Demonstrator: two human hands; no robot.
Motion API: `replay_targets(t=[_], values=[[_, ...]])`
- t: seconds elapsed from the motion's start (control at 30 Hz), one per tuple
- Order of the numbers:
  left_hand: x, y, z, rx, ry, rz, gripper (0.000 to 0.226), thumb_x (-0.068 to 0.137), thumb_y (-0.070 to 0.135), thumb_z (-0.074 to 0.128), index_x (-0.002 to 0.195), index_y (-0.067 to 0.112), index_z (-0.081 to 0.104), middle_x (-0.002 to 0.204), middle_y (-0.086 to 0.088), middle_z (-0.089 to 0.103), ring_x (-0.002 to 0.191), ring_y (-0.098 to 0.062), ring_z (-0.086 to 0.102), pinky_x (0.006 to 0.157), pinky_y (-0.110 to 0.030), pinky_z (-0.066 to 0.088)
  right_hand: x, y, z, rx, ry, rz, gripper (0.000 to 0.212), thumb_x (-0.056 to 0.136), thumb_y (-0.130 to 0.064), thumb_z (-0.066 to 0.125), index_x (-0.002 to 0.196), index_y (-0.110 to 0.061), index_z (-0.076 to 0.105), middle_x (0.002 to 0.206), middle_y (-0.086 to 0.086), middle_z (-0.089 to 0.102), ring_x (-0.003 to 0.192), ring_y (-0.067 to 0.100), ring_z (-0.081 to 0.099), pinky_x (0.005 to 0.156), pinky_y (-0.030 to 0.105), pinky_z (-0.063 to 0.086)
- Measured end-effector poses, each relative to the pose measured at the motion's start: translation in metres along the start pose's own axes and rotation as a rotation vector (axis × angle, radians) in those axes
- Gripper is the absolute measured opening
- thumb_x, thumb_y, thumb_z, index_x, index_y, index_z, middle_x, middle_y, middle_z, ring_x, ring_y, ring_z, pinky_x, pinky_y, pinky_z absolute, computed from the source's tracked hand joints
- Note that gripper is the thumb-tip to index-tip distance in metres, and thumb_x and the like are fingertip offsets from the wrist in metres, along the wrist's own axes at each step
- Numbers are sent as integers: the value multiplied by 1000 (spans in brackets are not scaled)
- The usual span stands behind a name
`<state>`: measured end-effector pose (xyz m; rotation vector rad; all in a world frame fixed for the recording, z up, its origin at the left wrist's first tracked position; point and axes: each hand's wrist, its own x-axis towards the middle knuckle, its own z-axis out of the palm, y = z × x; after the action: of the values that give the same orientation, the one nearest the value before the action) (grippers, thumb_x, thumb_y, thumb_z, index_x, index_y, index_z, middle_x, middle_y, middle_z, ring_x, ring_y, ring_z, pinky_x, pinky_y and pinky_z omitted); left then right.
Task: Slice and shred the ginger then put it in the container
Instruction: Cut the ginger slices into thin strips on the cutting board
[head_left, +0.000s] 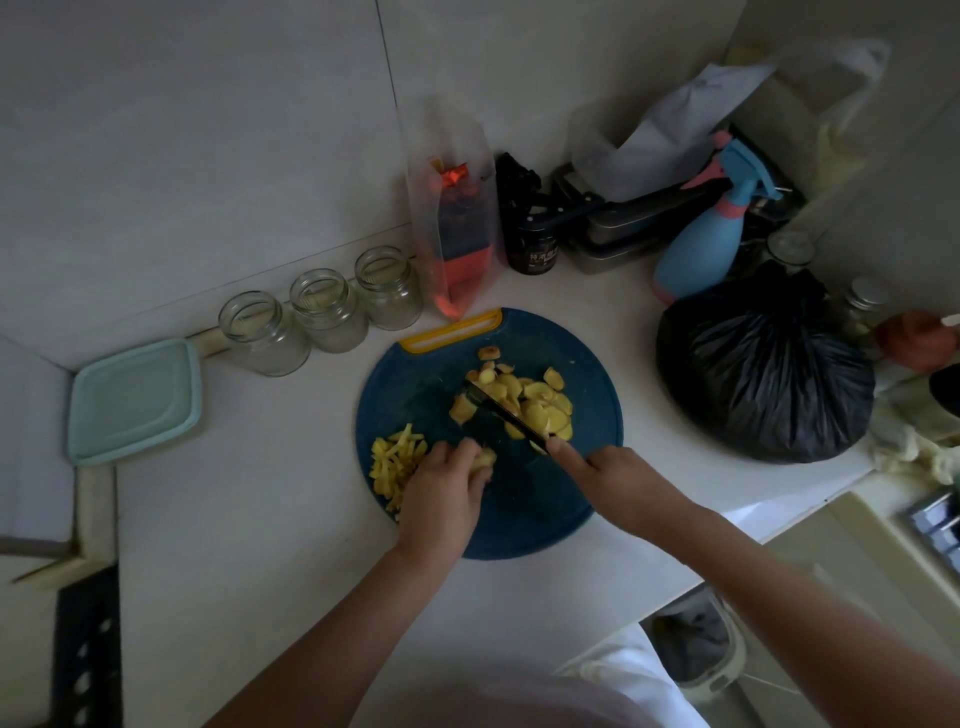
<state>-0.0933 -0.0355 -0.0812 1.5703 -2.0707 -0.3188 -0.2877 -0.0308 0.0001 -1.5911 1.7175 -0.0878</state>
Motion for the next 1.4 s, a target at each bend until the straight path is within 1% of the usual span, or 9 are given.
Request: replay_targets(t=[0.1, 0.43, 0.53, 0.6, 0.67, 0.73, 0.8, 1.13, 1.4], values=[[-2, -1, 1, -13, 6, 11, 21, 73, 11, 80, 82, 7, 62, 78, -8, 55, 62, -22, 57, 49, -23, 42, -5, 7, 10, 58, 18, 43, 63, 95, -61, 30, 58, -10, 34, 58, 8, 39, 51, 15, 37, 49, 18, 33], [-3, 2, 0, 5, -5, 18, 20, 76, 12, 78, 81, 7, 59, 80, -9, 53, 64, -22, 56, 49, -30, 47, -3, 0, 20, -7, -57, -16, 60, 99, -55, 27, 58, -13, 38, 54, 4, 40, 49, 14, 41, 50, 17, 36], [-4, 1, 1, 6, -17, 14, 20, 77, 11, 77, 83, 6, 59, 81, -9, 52, 64, -23, 55, 48, -31, 46, 2, 2, 16, -80, -60, -19, 54, 97, -58, 15, 76, -25, 53, 58, 4, 38, 55, 19, 46, 56, 25, 41], [-4, 0, 0, 2, -28, 13, 19, 77, 11, 77, 86, 7, 60, 82, -9, 52, 64, -24, 56, 48, -30, 46, 3, 4, 14, -133, -58, -31, 93, 78, -72, -3, 101, -10, 63, 58, 2, 37, 49, 13, 38, 50, 22, 35], [-4, 1, 0, -18, -34, 7, 20, 77, 10, 77, 90, 8, 62, 83, -9, 53, 64, -24, 57, 49, -29, 47, 4, 7, 12, -134, -26, 6, 97, 74, -75, -4, 92, -5, 60, 58, 2, 38, 47, 11, 35, 51, 23, 34], [-4, 1, 0, -37, -30, 8, 22, 75, 8, 78, 92, 8, 65, 83, -10, 53, 63, -24, 57, 50, -27, 47, -1, 7, 11, -89, 5, 44, 72, 88, -69, 11, 69, -10, 47, 57, 4, 37, 48, 12, 35, 54, 22, 33], [-4, 1, 0, -41, -20, 17, 20, 75, 7, 78, 90, 7, 64, 81, -10, 53, 62, -24, 57, 51, -26, 46, -7, 8, 11, 5, 22, 64, 63, 95, -62, 24, 60, -11, 36, 57, 5, 37, 49, 14, 35, 51, 21, 31], [-6, 1, -1, -26, -9, 27, 15, 78, 8, 75, 88, 6, 63, 81, -9, 54, 65, -23, 56, 54, -27, 46, -22, 11, 29, 115, -32, 83, 67, 92, -65, 28, 64, -7, 45, 66, 11, 51, 57, 16, 46, 58, 23, 40], [-8, -4, -1, -7, -4, 70, 14, 78, 9, 75, 89, 6, 66, 81, -8, 54, 67, -22, 57, 54, -30, 51, -20, 14, 41, 128, -24, 76, 66, 93, -63, 29, 54, -11, 37, 53, 3, 45, 49, 12, 43, 59, 25, 41]])
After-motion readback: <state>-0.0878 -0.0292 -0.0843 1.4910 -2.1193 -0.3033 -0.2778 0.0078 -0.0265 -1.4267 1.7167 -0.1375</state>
